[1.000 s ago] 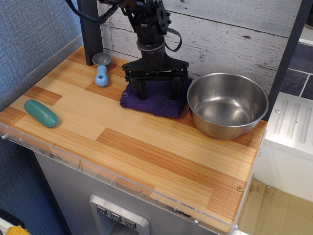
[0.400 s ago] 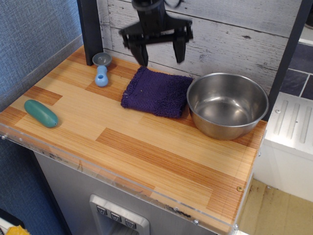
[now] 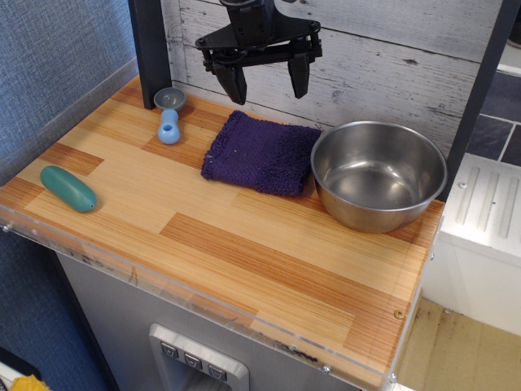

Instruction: Move towel in between bowl and blue spoon

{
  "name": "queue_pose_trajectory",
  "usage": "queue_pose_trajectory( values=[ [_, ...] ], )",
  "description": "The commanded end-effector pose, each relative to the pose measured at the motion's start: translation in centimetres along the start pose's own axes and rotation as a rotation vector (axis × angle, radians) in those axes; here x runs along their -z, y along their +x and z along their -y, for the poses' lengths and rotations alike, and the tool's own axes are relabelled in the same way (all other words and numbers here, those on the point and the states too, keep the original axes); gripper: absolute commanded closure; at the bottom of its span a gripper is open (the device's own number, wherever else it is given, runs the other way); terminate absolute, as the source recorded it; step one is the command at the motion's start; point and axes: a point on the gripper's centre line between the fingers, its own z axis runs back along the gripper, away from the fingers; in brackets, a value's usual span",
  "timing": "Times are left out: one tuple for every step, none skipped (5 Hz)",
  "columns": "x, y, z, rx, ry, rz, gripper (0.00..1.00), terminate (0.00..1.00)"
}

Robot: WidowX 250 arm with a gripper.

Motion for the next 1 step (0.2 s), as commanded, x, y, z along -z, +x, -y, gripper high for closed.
queue_pose_trajectory(
  values=[
    [-1.8, 0.8, 0.14, -0.002, -0.014, 0.052, 0.0, 1.0]
  ],
)
